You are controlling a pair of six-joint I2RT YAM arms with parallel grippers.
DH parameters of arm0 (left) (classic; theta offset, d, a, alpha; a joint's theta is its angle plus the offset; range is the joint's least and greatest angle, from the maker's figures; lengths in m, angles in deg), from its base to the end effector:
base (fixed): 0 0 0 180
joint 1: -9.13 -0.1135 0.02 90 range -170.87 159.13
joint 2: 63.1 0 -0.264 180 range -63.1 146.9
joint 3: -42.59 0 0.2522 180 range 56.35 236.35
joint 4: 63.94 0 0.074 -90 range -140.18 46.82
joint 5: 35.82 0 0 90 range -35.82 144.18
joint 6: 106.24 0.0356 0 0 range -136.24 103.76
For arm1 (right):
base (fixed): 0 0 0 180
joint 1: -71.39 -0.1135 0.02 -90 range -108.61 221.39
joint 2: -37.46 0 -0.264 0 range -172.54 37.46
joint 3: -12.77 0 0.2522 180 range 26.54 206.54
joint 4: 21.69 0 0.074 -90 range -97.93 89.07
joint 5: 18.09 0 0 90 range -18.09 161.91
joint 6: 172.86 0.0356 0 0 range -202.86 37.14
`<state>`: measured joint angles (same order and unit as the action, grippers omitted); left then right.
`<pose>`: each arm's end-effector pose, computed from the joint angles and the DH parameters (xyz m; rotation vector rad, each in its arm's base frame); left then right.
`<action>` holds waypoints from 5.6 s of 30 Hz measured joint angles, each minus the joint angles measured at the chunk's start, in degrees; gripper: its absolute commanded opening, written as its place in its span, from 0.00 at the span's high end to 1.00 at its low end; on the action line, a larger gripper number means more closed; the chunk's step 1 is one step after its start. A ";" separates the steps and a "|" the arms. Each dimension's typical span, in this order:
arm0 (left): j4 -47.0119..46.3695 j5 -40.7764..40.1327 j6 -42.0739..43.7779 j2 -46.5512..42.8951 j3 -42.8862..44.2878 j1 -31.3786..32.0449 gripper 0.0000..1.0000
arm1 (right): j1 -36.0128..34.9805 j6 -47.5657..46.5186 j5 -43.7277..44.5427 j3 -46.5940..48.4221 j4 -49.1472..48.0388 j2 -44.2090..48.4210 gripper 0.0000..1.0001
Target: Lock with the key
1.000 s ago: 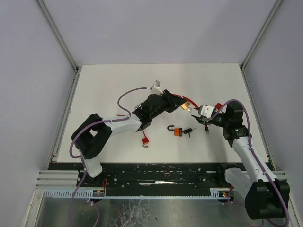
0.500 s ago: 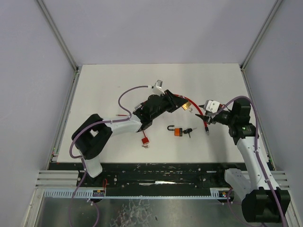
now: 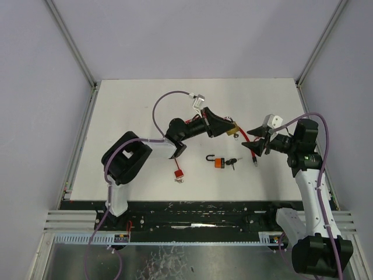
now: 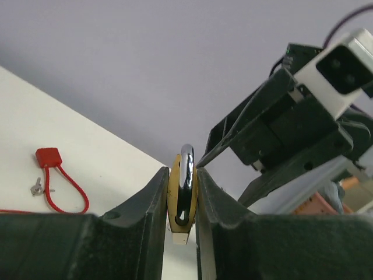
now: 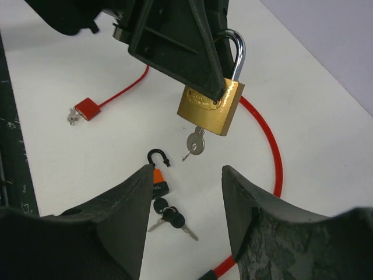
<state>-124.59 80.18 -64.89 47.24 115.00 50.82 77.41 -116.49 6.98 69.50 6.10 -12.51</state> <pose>0.2946 -0.2833 0.2470 0.3755 1.3401 -1.6154 0.1862 0.0128 0.3134 -1.0692 1.3979 0.5895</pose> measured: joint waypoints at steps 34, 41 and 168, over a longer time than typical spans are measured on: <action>-11.96 24.65 9.73 2.29 2.43 0.31 1.00 | -5.66 25.24 -10.23 -4.79 -18.78 -7.28 0.49; -11.96 24.81 9.25 2.29 2.75 0.63 1.00 | -6.67 25.07 -11.19 -4.96 -19.15 -7.30 0.68; -13.33 14.93 -11.10 -0.72 4.24 -2.93 1.00 | -4.83 81.74 -6.58 -12.74 -69.61 -10.12 1.00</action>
<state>-137.92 95.10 -75.99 46.52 119.24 47.89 72.58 -34.74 0.40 56.75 -63.52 -22.63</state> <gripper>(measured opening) 0.157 0.011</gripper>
